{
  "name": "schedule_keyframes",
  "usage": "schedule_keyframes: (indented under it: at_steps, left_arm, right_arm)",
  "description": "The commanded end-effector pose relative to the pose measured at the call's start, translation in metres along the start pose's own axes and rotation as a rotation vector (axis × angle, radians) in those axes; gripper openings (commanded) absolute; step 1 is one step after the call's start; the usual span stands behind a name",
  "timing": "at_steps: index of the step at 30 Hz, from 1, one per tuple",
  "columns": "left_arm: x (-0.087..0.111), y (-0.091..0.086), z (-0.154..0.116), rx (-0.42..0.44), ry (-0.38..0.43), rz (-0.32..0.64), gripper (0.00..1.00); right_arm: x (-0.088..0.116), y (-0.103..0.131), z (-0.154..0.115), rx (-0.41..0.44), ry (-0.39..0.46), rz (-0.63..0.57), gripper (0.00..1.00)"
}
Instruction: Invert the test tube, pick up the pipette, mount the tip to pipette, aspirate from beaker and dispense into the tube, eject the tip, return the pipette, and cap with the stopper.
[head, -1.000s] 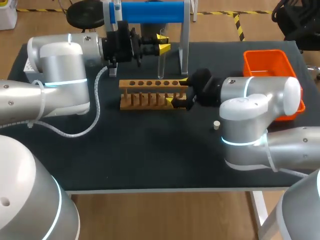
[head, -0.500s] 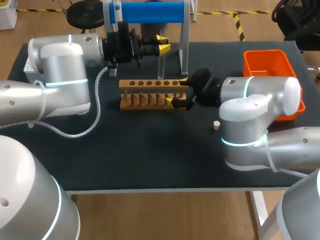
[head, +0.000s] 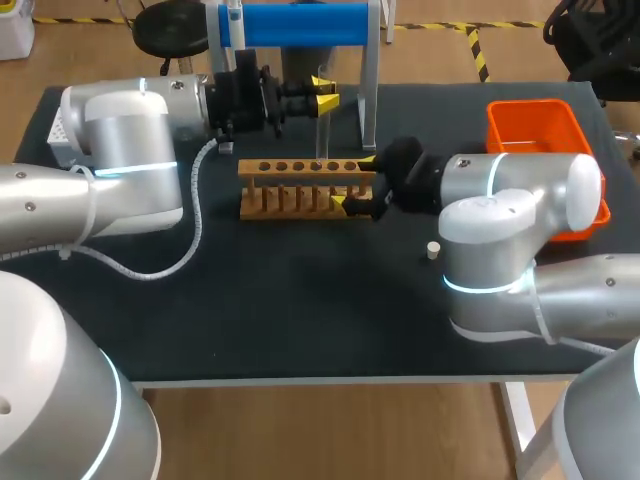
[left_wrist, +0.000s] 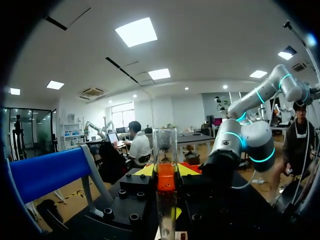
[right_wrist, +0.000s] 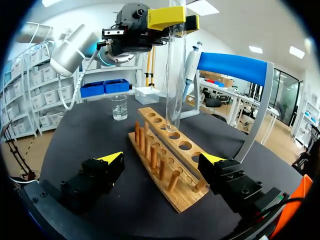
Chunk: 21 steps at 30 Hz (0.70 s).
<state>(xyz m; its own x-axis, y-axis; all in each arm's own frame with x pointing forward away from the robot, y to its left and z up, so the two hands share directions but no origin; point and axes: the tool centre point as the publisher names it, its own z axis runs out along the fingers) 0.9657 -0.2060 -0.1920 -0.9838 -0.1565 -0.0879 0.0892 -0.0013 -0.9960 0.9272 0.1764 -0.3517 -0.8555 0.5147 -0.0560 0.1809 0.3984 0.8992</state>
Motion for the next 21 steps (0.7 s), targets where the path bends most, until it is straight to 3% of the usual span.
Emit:
schedule_keyframes:
  at_steps: [1, 21]
  left_arm:
    - [-0.004, 0.004, 0.001, 0.003, 0.006, -0.004, 0.0]
    - [-0.009, 0.018, -0.003, -0.003, -0.006, -0.034, 0.0]
  right_arm:
    - [-0.001, 0.0, -0.001, 0.003, 0.005, 0.0, 1.0]
    - [-0.001, 0.0, -0.001, 0.003, 0.005, 0.0, 1.0]
